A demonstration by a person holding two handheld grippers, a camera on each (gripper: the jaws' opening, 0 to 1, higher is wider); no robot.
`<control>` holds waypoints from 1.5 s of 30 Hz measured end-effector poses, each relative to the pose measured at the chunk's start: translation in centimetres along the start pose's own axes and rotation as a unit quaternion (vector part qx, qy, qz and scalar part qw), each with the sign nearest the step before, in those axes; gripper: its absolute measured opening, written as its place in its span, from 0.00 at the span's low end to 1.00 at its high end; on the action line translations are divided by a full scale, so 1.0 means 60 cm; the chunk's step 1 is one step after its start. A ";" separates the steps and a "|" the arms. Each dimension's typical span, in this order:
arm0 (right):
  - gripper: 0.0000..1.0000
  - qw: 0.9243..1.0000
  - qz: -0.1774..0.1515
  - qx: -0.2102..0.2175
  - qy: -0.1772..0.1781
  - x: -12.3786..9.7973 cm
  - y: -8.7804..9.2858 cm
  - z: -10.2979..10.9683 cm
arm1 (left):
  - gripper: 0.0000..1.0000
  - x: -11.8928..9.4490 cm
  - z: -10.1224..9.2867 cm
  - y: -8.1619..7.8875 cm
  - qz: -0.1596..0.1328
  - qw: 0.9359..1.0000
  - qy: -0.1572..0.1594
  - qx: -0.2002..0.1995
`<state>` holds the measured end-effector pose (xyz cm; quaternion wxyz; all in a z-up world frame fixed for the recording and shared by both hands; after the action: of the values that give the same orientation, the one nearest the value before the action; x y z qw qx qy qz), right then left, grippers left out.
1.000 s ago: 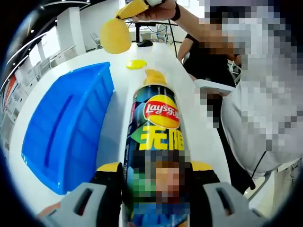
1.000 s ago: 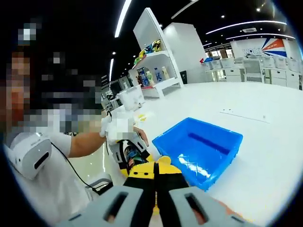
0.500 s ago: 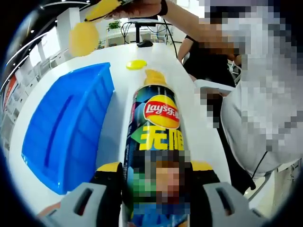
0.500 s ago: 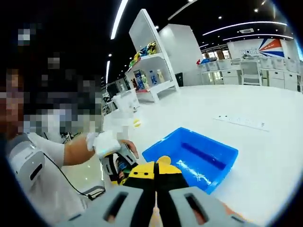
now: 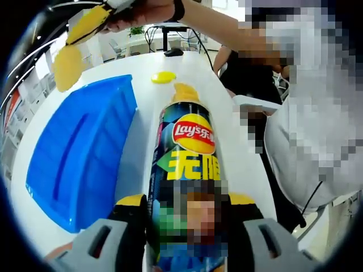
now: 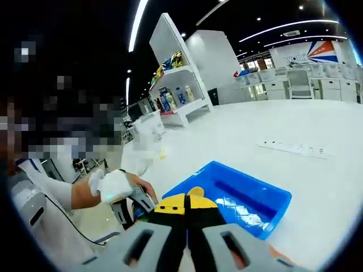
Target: Open the lid of the chip container on the table, take out the chips, place them into the box in front of the container, and close the lid
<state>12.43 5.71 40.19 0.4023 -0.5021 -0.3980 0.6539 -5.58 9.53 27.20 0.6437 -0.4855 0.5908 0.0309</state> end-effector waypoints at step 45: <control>0.01 0.993 0.090 0.041 0.068 0.130 0.103 -0.072 | 0.55 0.009 -0.029 -0.013 -0.010 1.000 0.002 -0.003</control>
<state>14.54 11.23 31.09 0.3882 -0.5620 -0.2957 0.6678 -6.20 7.69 27.50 0.6412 -0.4933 0.5873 0.0248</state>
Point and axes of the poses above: the point that each gripper's makers call its tool centre point, and the gripper's own axes: x roughly forward along the fingers, z roughly to its left, y roughly out of its underside, the point moved 4 cm from there along -x, roughly backward along the fingers, and after that the axes turned 13 degrees about -x, right-handed, at the moved point
